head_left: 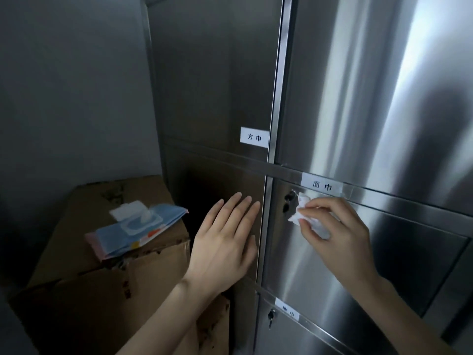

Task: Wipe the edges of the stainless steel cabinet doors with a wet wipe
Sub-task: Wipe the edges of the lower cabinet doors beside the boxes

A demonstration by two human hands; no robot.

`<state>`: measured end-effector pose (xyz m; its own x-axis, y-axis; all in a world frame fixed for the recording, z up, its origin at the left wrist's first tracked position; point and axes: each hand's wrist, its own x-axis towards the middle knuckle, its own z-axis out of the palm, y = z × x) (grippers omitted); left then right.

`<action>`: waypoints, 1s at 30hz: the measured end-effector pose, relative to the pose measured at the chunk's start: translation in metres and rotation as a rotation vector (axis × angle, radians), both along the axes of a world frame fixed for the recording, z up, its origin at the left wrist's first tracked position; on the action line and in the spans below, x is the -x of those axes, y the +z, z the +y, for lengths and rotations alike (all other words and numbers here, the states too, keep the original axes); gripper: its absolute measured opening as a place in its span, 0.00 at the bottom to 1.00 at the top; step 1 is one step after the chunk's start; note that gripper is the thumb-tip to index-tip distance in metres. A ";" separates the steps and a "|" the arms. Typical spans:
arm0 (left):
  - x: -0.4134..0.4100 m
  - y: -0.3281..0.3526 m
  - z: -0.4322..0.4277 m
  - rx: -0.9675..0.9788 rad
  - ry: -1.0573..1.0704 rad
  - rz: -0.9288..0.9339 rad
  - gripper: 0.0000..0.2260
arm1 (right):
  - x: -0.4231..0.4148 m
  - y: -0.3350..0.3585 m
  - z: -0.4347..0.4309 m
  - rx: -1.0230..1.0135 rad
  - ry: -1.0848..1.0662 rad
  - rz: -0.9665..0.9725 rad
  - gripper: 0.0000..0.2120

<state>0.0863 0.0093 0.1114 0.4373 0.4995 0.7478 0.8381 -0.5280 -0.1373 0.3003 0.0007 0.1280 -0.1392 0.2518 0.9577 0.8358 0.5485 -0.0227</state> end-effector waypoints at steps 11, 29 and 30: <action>-0.023 0.043 0.128 -0.105 -0.123 0.013 0.23 | -0.014 0.051 0.091 -0.073 -0.136 -0.064 0.04; -0.086 0.123 0.281 -0.239 -0.184 -0.047 0.23 | -0.068 0.151 0.203 -0.235 -0.169 -0.273 0.05; -0.088 0.128 0.288 -0.246 -0.182 -0.049 0.23 | -0.070 0.158 0.206 -0.256 -0.161 -0.279 0.05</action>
